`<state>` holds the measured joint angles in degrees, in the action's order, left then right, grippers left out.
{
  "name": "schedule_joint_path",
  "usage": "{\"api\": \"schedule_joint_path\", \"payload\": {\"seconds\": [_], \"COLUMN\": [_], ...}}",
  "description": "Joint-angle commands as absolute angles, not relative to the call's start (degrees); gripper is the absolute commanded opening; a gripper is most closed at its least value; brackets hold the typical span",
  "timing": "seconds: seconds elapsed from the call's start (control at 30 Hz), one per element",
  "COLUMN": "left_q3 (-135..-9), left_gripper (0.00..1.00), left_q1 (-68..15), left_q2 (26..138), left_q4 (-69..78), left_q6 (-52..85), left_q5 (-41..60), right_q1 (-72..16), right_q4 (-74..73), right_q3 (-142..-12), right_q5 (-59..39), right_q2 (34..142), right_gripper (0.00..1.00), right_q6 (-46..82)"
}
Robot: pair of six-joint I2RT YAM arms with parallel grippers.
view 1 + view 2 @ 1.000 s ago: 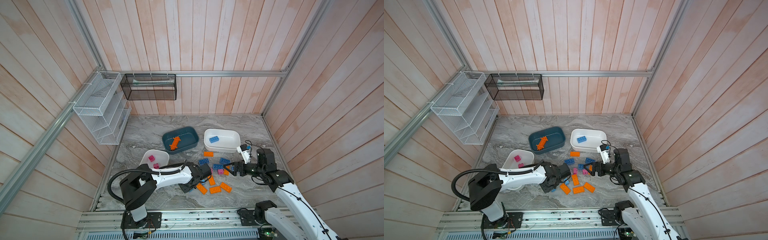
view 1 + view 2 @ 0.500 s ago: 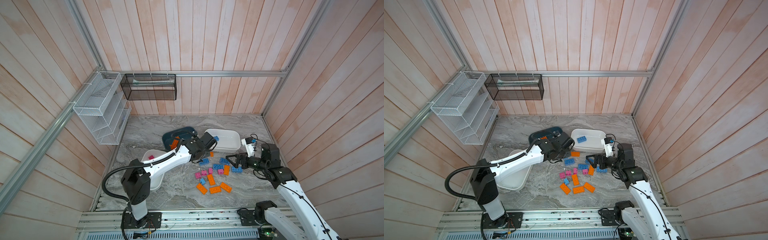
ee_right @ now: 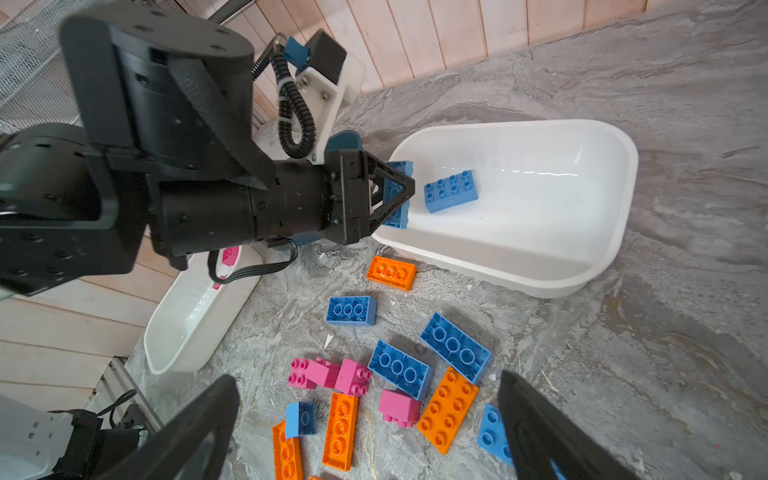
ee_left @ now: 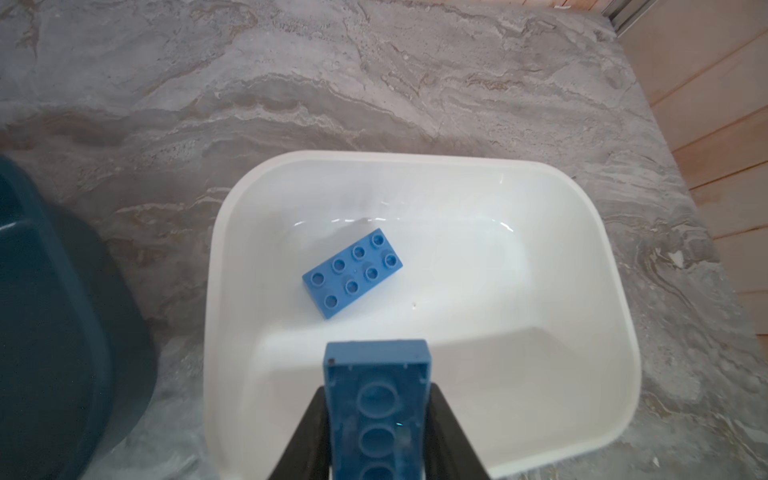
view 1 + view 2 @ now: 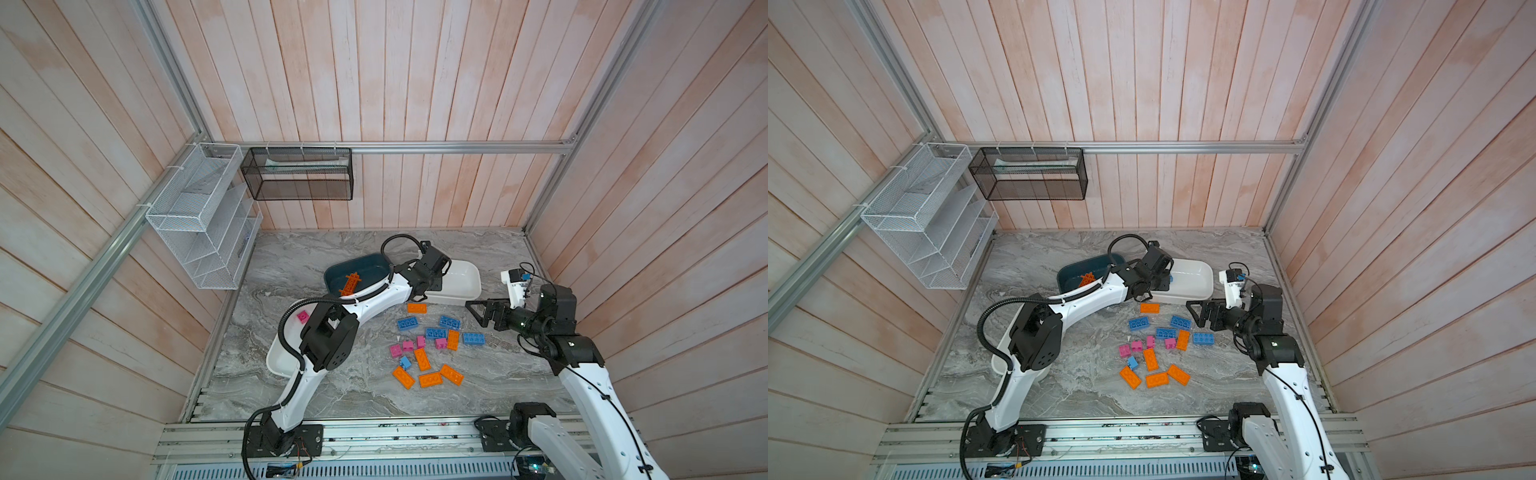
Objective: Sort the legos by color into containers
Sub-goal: 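Carry the light blue brick with the left gripper into the large white bin and release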
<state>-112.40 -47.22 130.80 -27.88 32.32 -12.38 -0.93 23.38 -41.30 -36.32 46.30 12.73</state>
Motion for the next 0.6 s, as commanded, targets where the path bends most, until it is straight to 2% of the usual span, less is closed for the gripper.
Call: {"api": "schedule_joint_path", "payload": {"seconds": [0.0, 0.23, 0.4, 0.43, 0.57], "left_q3": [-115.5, -115.3, -114.3, -113.2, -109.0], "left_gripper": [0.31, 0.38, 0.54, 0.60, 0.73], "left_q1": [-46.8, -46.3, -46.3, -46.3, -46.3], "left_q2": [133.4, 135.4, 132.4, 130.9, 124.7], "left_q4": [-24.9, -25.6, -25.6, -24.9, -23.8], "left_q6": [29.2, 28.5, 27.3, 26.9, 23.9], "left_q5": [-11.1, -8.3, -6.4, -6.2, -4.7], "right_q1": [0.1, 1.0, 1.0, 1.1, 1.0], "right_q4": [25.3, 25.4, 25.4, 25.5, 25.1], "right_q3": [-42.7, -42.3, -42.3, -42.4, -42.7], "right_q5": [-37.7, -38.5, -39.4, -39.8, -40.9], "right_q2": [45.5, 45.3, 45.3, 45.3, 45.1], "right_gripper": [0.98, 0.98, 0.98, 0.98, 0.98], "right_q6": [10.4, 10.2, 10.3, 10.3, 10.6]}}
